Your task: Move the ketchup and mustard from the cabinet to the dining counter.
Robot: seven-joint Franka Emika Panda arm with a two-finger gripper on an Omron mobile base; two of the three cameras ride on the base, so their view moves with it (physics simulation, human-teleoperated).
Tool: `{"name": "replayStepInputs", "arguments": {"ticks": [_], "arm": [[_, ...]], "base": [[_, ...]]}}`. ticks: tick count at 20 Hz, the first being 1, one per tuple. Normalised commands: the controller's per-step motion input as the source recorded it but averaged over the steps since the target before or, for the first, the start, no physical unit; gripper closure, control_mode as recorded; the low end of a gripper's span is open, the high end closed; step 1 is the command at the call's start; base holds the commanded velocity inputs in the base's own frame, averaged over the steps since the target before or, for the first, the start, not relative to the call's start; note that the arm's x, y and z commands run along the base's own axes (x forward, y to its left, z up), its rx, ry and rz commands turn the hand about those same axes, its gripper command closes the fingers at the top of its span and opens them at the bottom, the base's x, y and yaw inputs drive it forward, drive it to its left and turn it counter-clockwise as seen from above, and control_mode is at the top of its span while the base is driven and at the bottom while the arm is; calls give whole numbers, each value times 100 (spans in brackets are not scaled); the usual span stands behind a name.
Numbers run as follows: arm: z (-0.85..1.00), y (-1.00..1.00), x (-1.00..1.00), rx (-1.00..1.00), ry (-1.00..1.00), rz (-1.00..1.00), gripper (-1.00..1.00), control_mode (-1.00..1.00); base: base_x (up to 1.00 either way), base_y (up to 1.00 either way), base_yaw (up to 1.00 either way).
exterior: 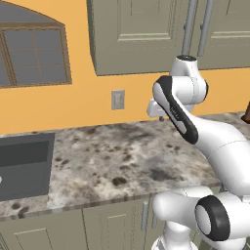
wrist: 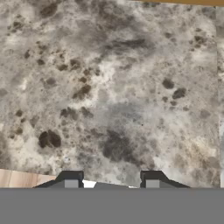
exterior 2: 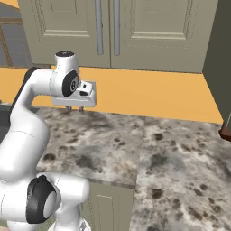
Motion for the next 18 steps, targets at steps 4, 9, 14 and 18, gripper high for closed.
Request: {"name": "replayStepInputs", "arguments": {"ticks": [4,9,14,18], "arm": [[0,-17,-19,1,-2,0,-100,-100],[3,-30,-36,4,-16,0,-100,-100],[31,-28,-30,3,-29,0,-100,-100],[32,-20,-25,2,-25,0,-100,-100]], "base": [[0,0,0],[0,0,0],[0,0,0],[0,0,0]]}}
